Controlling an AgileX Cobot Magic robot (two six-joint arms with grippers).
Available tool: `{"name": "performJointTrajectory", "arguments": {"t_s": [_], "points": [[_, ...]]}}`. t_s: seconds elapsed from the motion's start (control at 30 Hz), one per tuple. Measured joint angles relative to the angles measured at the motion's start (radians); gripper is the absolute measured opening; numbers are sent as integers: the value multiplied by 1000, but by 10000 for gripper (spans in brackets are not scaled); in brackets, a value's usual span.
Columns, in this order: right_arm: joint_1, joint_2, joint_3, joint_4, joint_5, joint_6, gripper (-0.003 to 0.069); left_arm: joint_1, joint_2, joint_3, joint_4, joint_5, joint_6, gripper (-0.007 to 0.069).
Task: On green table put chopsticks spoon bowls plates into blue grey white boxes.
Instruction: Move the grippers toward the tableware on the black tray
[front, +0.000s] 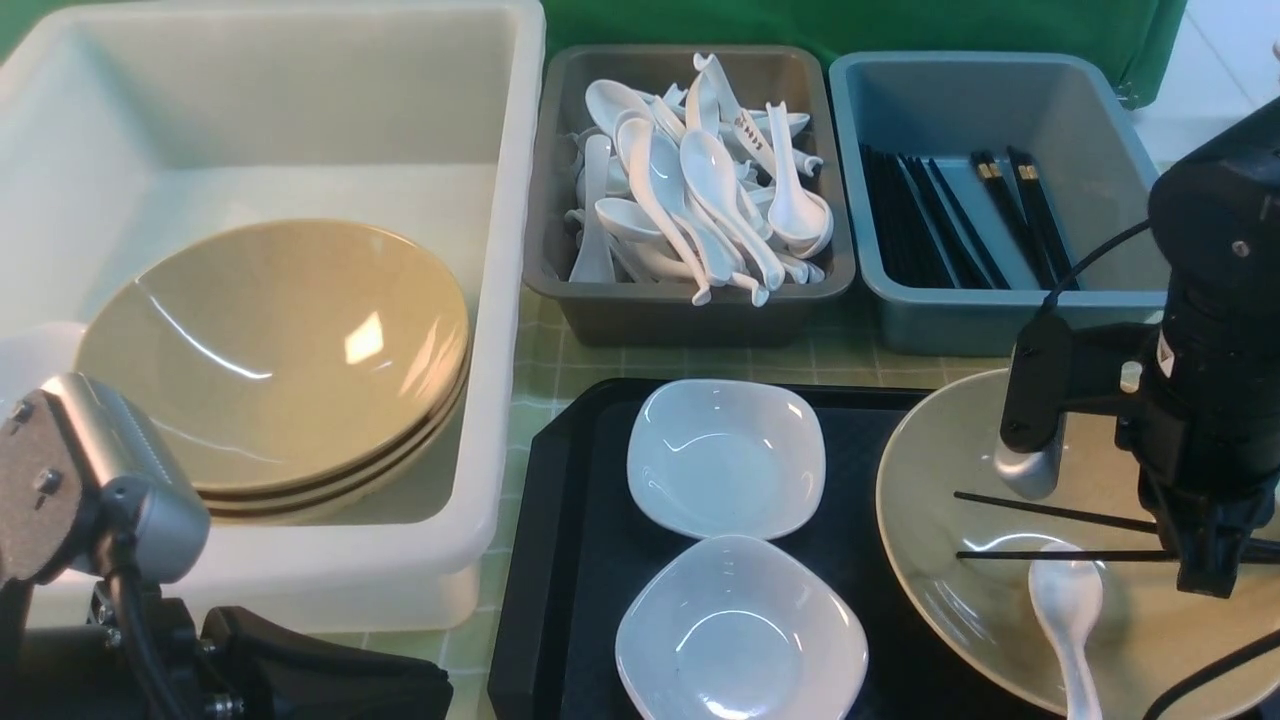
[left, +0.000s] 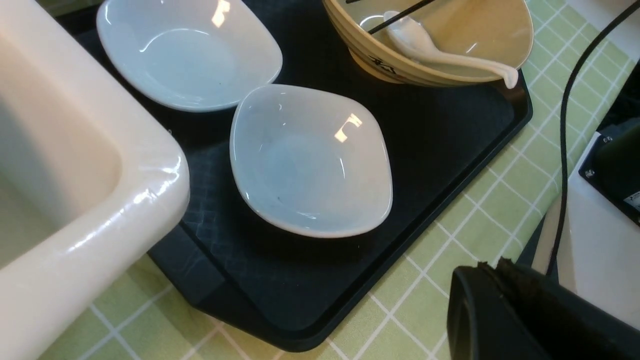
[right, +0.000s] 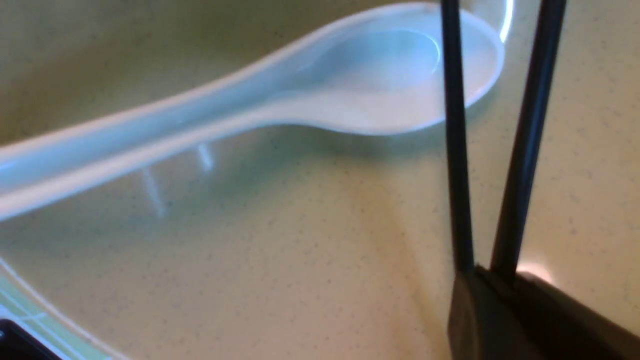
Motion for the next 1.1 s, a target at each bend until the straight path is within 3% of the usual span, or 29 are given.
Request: {"name": "performJointTrajectory", "arguments": {"t_s": [0.47, 1.1], "points": [[-1, -6, -50, 60, 39, -38, 54, 0, 0, 0, 0, -17, 1, -1], [-1, 90, -50, 15, 21, -5, 123, 0, 0, 0, 0, 28, 1, -1]]}}
